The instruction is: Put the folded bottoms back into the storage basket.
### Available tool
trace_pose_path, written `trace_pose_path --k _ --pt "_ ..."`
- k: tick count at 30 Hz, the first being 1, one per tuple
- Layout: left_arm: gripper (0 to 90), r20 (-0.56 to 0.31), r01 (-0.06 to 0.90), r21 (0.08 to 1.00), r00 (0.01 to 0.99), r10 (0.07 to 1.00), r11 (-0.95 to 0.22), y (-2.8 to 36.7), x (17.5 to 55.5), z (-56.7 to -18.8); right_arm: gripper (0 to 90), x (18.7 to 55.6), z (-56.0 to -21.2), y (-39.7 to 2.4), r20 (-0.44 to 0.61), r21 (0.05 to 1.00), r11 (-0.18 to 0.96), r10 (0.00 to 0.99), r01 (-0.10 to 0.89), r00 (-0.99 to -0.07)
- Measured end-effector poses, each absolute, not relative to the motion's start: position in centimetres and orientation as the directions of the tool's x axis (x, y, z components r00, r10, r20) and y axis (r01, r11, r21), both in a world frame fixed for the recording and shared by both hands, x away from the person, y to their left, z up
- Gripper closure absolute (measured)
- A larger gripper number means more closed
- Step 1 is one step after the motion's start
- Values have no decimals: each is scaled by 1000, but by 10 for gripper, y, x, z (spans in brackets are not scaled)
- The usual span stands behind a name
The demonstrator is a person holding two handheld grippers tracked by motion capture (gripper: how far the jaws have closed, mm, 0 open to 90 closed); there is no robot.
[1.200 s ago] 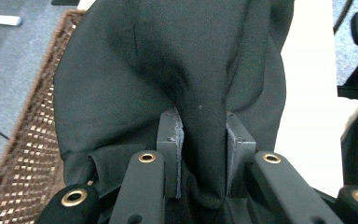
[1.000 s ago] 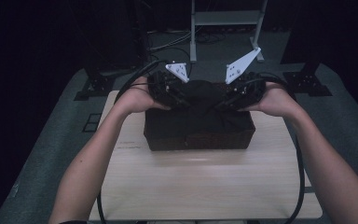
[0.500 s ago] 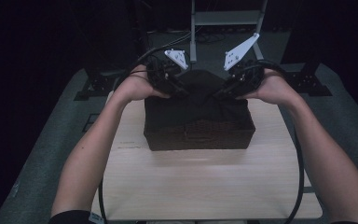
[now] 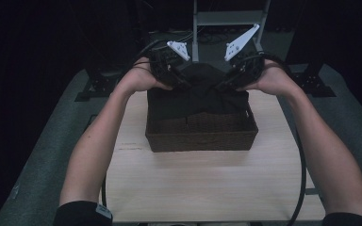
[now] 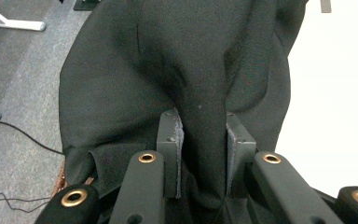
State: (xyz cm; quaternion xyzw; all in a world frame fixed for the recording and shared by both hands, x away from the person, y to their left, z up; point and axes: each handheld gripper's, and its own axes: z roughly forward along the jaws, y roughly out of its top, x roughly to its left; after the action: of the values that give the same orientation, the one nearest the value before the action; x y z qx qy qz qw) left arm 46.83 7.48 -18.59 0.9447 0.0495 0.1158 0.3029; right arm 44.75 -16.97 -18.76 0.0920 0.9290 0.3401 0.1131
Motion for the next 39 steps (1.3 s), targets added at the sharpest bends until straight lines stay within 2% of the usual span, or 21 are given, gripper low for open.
trace_pose_path --k 16,39 --pt "724 173 52 578 967 185 -814 75 498 -196 722 478 -198 -169 -128 660 743 261 114 -957" --pt "725 152 100 533 966 211 -840 66 522 -235 722 507 -238 -167 -97 634 756 285 161 -954"
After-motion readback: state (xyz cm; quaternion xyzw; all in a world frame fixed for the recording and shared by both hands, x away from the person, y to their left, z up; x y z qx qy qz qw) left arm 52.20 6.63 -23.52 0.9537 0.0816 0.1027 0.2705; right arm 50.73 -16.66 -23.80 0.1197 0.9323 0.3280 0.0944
